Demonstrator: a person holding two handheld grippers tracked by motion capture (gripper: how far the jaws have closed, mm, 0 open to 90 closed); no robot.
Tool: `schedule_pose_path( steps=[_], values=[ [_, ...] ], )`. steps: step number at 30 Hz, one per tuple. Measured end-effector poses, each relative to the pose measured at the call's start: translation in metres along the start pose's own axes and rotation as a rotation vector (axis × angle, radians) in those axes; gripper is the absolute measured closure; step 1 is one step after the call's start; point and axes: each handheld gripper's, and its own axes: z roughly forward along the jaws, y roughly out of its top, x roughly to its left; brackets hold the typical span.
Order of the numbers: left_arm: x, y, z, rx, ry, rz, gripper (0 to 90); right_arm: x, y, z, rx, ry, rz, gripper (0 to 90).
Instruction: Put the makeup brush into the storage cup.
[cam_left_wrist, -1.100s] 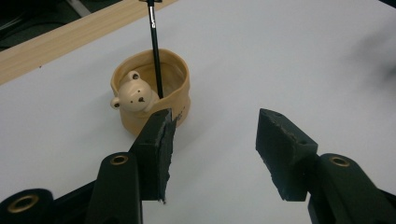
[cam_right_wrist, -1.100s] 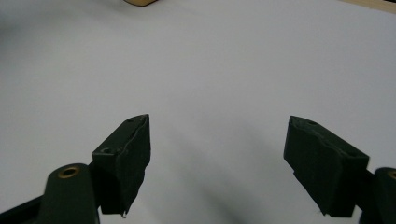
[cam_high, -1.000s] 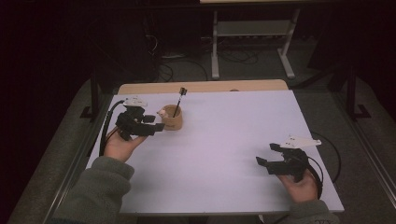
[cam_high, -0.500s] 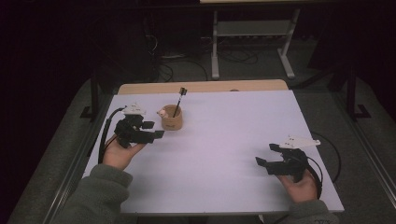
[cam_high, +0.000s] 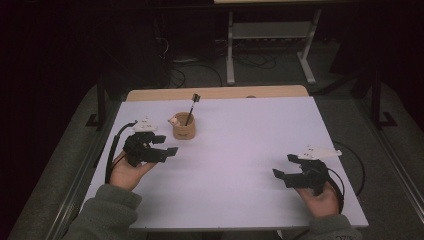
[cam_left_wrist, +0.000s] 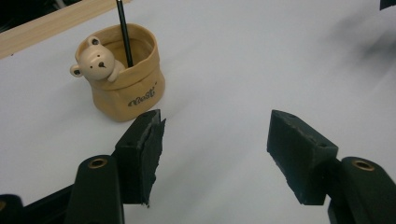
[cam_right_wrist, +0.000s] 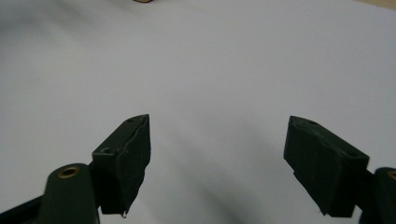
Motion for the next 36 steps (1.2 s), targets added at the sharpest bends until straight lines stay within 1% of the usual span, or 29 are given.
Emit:
schedule_pose_path(
  steps=[2,6,9,11,16,17,20,22,25,28,30,33,34,36],
  values=[
    [-0.002,-0.003,0.000,-0.004,0.001,0.008,33.8,0.001,0.000,0.001,0.000,0.000,-0.002,22.0],
    [-0.005,-0.009,-0.001,-0.013,-0.004,0.008,30.8,0.001,0.000,0.002,0.005,0.001,0.003,22.0],
    [-0.009,-0.013,-0.001,-0.005,-0.003,0.009,29.3,0.001,0.000,0.002,0.007,0.003,0.002,22.0],
    [-0.012,-0.016,-0.001,-0.006,-0.001,0.028,28.8,0.002,0.000,0.002,0.007,0.003,0.001,22.0],
    [-0.020,-0.023,-0.005,-0.017,0.006,0.041,27.6,0.004,0.000,0.003,0.012,0.012,-0.002,21.9],
    [-0.021,-0.025,-0.005,-0.021,0.002,0.033,27.3,0.004,0.000,0.004,0.012,0.013,-0.006,21.9],
    [-0.025,-0.031,-0.005,-0.038,0.003,0.028,26.3,0.004,0.000,0.005,0.011,0.016,-0.007,21.9],
    [-0.028,-0.036,-0.003,-0.040,0.001,0.028,25.8,0.005,0.000,0.005,0.013,0.019,-0.007,21.8],
    [-0.031,-0.045,-0.002,-0.053,-0.005,0.017,25.6,0.005,0.000,0.005,0.012,0.020,-0.010,21.8],
    [-0.030,-0.052,-0.001,-0.056,-0.009,0.000,25.6,0.006,0.000,0.005,0.016,0.022,-0.007,21.8],
    [-0.030,-0.056,-0.002,-0.052,-0.002,0.001,25.5,0.006,-0.001,0.006,0.019,0.024,-0.005,21.7],
    [-0.030,-0.061,-0.004,-0.065,0.003,-0.007,25.5,0.006,-0.001,0.007,0.021,0.025,-0.011,21.6],
    [-0.030,-0.063,-0.005,-0.064,0.005,-0.004,25.2,0.007,-0.001,0.007,0.024,0.026,-0.006,21.4],
    [-0.030,-0.066,-0.005,-0.087,0.011,-0.021,24.9,0.006,-0.002,0.008,0.021,0.026,-0.012,21.3]
  ],
)
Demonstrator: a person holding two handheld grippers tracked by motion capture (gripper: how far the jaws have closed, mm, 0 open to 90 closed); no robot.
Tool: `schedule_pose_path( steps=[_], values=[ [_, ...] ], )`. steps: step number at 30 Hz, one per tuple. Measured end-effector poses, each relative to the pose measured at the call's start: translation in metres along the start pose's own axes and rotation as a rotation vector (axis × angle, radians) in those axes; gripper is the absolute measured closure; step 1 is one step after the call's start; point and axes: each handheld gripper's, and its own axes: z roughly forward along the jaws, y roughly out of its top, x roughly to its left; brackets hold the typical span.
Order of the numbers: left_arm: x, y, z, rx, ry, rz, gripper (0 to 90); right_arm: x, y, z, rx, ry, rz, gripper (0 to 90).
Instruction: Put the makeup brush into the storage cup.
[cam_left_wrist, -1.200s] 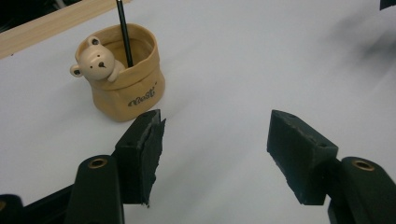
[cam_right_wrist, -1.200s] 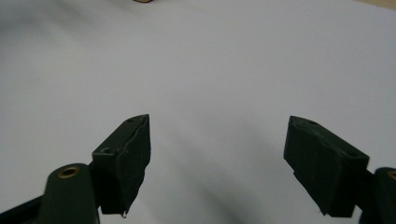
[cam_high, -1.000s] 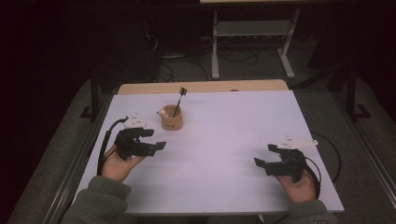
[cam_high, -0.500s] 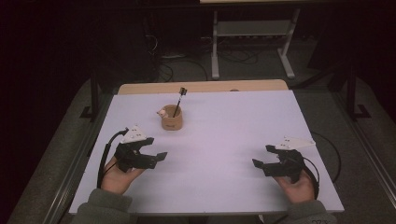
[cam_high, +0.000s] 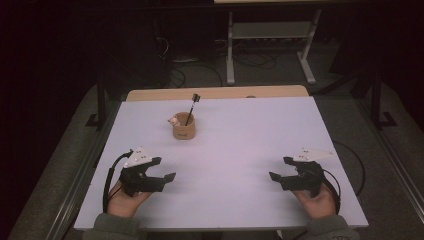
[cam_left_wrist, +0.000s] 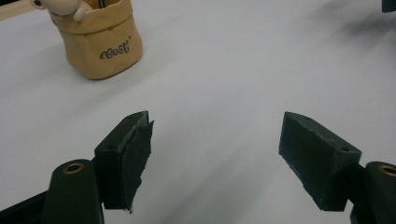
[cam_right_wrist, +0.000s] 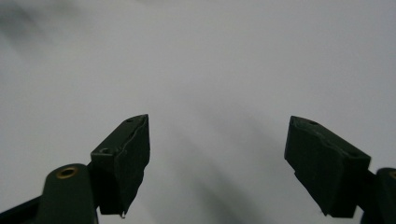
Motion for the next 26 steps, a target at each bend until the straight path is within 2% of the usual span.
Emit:
schedule_pose_path(
  steps=[6,9,10,11,14,22,24,25,26],
  values=[
    [0.004,-0.008,0.001,0.001,0.011,0.005,24.3,0.000,-0.002,0.000,0.005,0.004,0.001,21.1],
    [0.007,-0.013,0.003,0.001,0.015,-0.012,23.4,-0.001,-0.003,0.001,0.008,0.013,0.002,21.0],
    [0.008,-0.013,0.003,0.014,0.016,0.001,23.2,-0.001,-0.004,0.001,0.011,0.015,-0.002,21.0],
    [0.008,-0.014,0.004,0.002,0.018,-0.014,23.2,-0.001,-0.004,0.002,0.014,0.018,0.005,20.9],
    [0.009,-0.016,0.004,0.002,0.020,-0.008,23.2,-0.001,-0.004,0.003,0.013,0.024,0.004,20.9],
    [0.011,-0.017,0.002,-0.015,0.030,-0.027,22.5,0.000,-0.003,0.004,0.011,0.036,-0.002,20.8],
    [0.011,-0.018,0.002,-0.009,0.029,-0.018,22.4,0.000,-0.002,0.005,0.009,0.037,-0.008,20.8],
    [0.012,-0.018,0.002,0.000,0.031,0.004,22.4,0.001,-0.002,0.005,0.009,0.039,-0.006,20.8],
    [0.011,-0.018,0.002,-0.007,0.030,-0.006,22.4,0.001,-0.001,0.006,0.008,0.041,-0.010,20.8]
  ],
)
